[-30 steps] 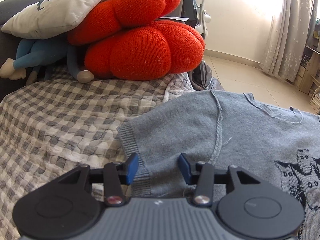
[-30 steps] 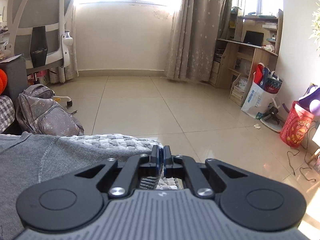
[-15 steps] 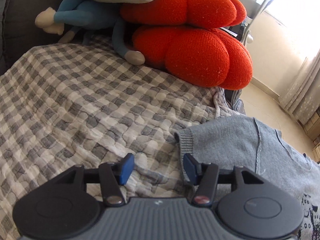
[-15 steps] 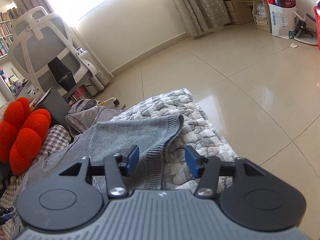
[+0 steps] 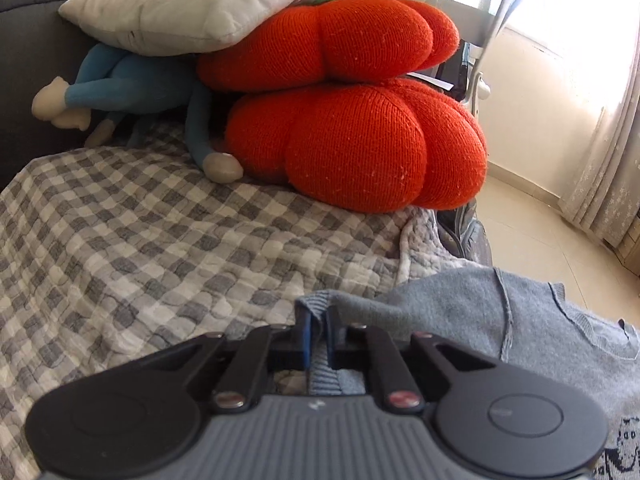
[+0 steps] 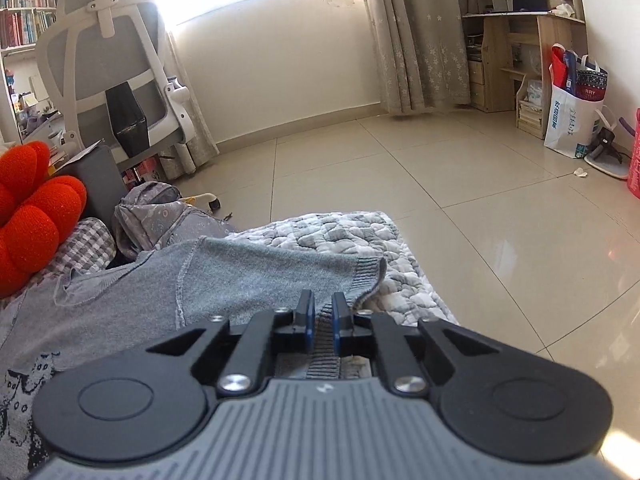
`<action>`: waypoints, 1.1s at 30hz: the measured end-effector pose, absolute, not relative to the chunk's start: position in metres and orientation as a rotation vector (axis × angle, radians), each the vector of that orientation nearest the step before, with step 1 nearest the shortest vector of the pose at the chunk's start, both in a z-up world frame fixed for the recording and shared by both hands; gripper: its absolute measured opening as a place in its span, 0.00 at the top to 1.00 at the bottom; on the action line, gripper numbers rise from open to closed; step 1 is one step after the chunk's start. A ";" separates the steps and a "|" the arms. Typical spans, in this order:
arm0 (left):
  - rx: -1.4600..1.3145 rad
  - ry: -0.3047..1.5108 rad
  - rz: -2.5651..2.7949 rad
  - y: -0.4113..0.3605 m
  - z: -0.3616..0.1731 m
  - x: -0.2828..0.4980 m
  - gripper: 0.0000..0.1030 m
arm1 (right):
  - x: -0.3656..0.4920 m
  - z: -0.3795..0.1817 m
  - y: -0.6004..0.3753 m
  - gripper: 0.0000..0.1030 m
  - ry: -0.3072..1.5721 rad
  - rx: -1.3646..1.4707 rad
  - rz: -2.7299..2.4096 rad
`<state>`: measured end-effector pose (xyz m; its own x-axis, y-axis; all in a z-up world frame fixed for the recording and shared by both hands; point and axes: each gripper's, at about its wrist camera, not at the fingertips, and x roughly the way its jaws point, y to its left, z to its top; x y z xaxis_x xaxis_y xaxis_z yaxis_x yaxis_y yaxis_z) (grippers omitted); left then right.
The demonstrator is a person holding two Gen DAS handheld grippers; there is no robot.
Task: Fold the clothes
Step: 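Fold the sleeve with the right gripper across the sweater body, then release the folded sleeve and lift the right gripper away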
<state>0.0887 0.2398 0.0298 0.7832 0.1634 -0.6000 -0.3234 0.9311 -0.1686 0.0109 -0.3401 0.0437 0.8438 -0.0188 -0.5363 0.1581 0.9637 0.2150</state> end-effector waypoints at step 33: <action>-0.309 0.656 0.019 0.159 0.029 -0.036 0.14 | -0.027 0.024 -0.350 0.01 0.593 0.614 0.034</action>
